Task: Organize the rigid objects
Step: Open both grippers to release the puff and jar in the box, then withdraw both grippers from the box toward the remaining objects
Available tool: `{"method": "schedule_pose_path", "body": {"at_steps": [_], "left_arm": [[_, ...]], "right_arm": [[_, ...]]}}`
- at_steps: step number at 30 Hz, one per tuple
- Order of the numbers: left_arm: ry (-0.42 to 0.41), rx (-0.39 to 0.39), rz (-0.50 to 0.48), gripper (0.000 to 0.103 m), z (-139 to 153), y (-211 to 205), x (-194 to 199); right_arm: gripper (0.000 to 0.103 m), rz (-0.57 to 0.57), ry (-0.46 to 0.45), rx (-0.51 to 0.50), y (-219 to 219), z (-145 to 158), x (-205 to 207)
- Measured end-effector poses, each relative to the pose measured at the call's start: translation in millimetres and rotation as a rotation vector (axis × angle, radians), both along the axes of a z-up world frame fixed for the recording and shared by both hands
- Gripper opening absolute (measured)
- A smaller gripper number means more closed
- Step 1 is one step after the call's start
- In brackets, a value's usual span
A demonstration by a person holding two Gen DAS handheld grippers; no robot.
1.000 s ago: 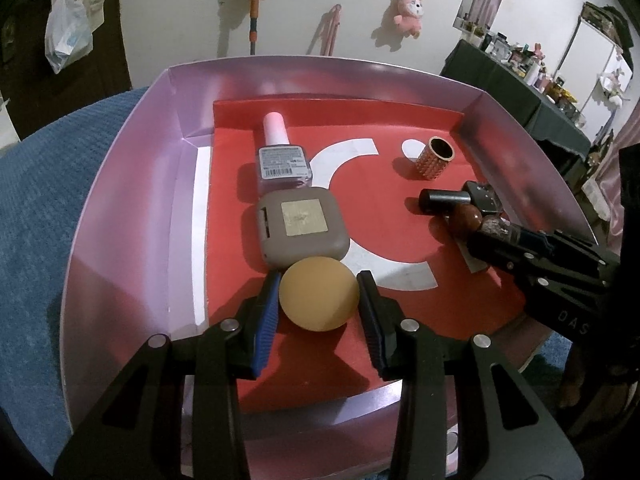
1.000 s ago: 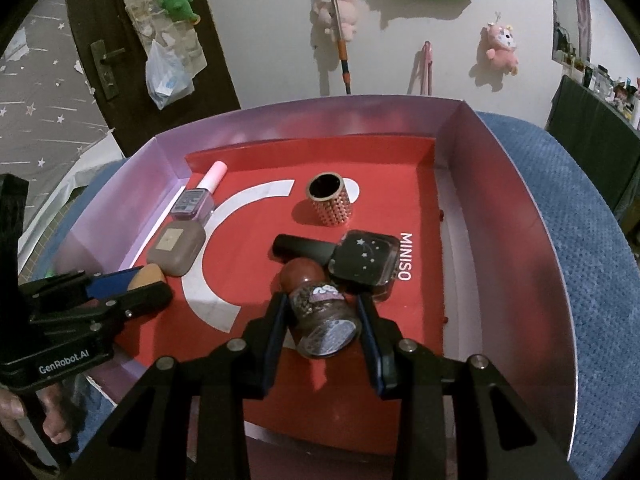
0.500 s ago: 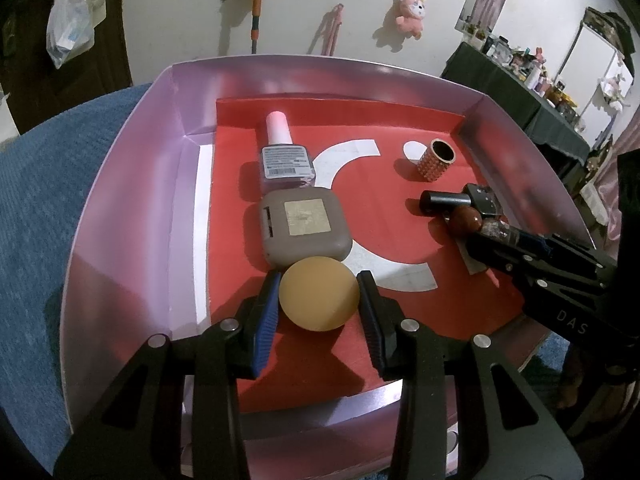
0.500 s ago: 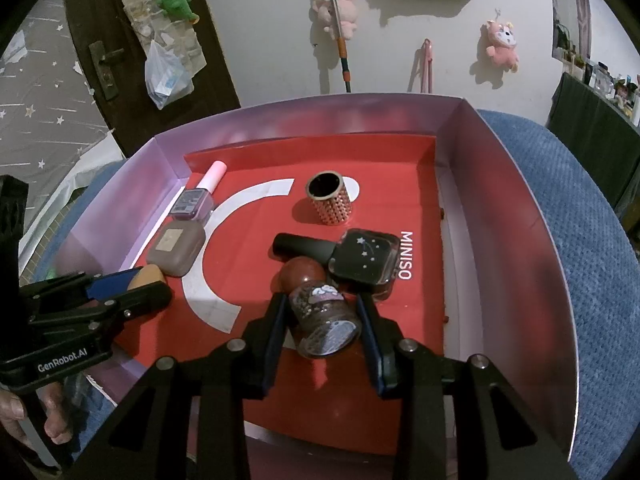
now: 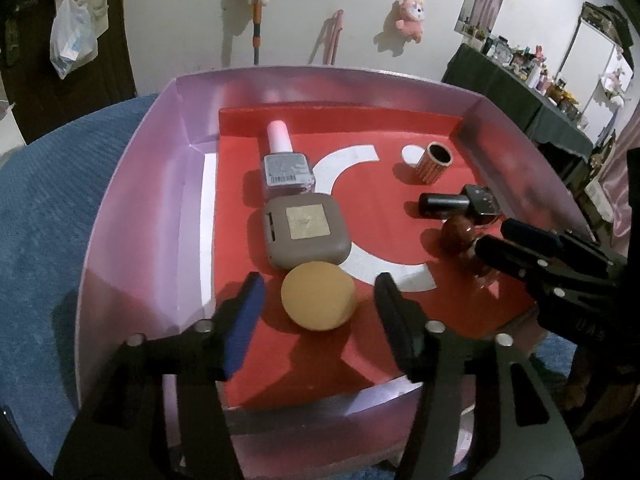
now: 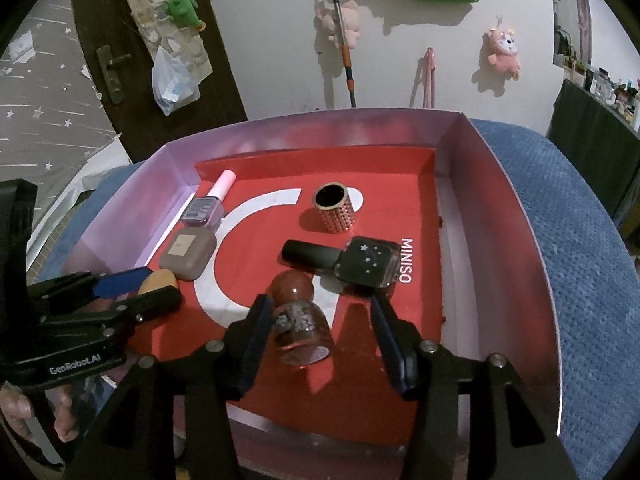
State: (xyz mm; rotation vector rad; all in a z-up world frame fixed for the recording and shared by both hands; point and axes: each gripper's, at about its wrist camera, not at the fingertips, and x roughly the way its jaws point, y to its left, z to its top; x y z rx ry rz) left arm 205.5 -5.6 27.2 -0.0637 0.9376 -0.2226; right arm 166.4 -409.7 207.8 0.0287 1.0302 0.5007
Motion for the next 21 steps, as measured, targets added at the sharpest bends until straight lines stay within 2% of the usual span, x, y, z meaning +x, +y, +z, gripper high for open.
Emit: {"method": "schedule_pose_path", "body": {"at_steps": [3,5,12,17,21], "left_arm": [[-0.017,0.010,0.002,0.057,4.6,-0.6,-3.7],[-0.020,0.009,-0.001,0.059,6.3,-1.0,-5.4],[-0.047,-0.007,-0.008,0.071,17.4,-3.6,-16.5],[-0.072,0.010,-0.010,0.075,25.1,-7.6,-25.9],[-0.083,0.013,-0.005,0.078,28.6,-7.2,-31.9]], "right_arm": [[0.057,-0.002,-0.008,0.015,-3.5,6.1,-4.7],[0.064,0.002,-0.018,0.024,-5.7,11.3,-8.6],[0.070,0.005,-0.034,0.071,-14.2,27.3,-23.1],[0.080,0.015,-0.056,0.084,-16.9,36.4,-33.7],[0.082,0.012,-0.067,0.109,-22.8,43.9,-38.5]]}}
